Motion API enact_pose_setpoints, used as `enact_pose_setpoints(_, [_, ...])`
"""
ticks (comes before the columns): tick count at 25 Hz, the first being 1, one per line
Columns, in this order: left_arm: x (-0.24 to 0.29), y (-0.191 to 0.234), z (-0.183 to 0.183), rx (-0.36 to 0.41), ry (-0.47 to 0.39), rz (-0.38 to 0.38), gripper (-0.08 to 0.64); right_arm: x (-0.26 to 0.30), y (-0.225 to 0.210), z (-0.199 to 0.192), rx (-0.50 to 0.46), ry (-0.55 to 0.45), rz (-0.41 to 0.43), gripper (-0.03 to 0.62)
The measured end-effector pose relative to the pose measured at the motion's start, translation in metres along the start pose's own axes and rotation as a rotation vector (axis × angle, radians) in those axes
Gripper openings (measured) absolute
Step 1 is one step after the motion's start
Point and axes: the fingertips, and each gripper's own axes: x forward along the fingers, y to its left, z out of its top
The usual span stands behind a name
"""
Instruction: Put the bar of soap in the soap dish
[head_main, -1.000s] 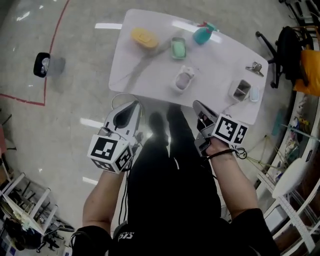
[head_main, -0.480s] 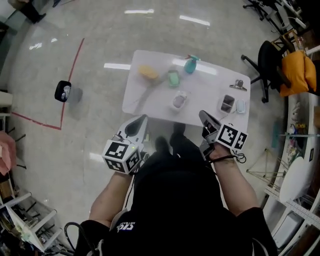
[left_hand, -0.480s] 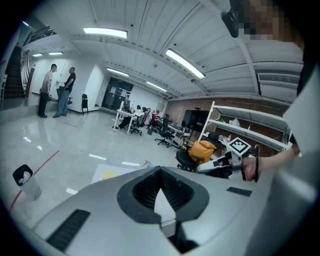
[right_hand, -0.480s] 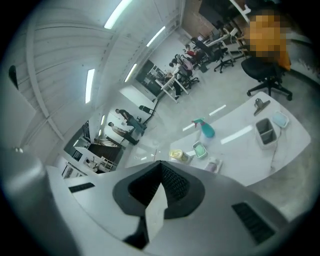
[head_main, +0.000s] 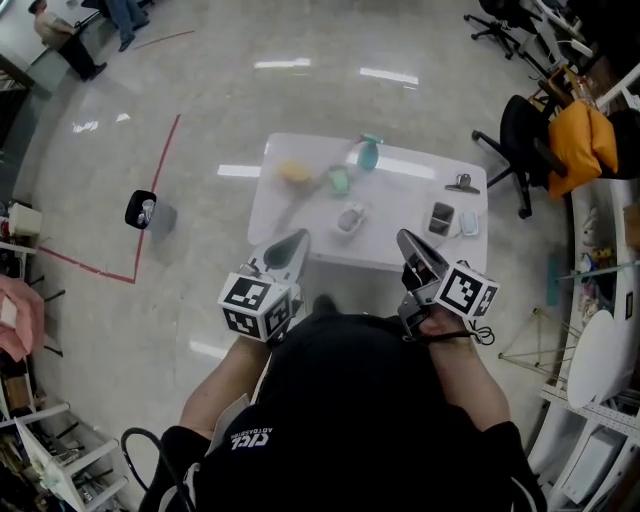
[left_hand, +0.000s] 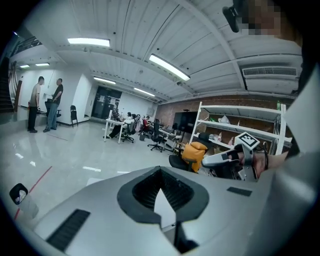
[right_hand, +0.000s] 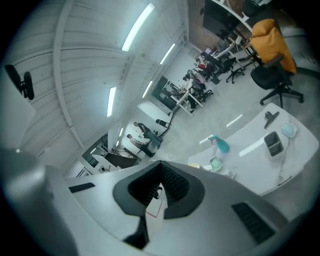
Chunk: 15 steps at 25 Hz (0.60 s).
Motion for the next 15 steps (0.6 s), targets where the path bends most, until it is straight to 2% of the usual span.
enact_pose_setpoints(6, [0.008, -0.069, 0.011, 0.025, -0.033, -0.017, 0.011, -0.083, 0.020, 0.041, -0.130, -0.094, 0.073, 0.015])
enact_pose_setpoints(8, [0.012, -0.098, 0.019, 0.043, -0.060, -0.019, 0.011, -0.117, 0.027, 0.058, -0.209, -0.133, 0.086, 0.015])
enact_pose_setpoints(10, [0.017, -0.128, 0.029, 0.066, -0.095, -0.019, 0.011, -0.151, 0.032, 0.072, -0.343, -0.157, 0.075, 0.015])
enact_pose_setpoints(15, [0.027, -0.199, 0.041, 0.191, -0.128, -0.031, 0.011, -0.220, 0.040, 0.090, -0.727, -0.172, 0.041, 0.015])
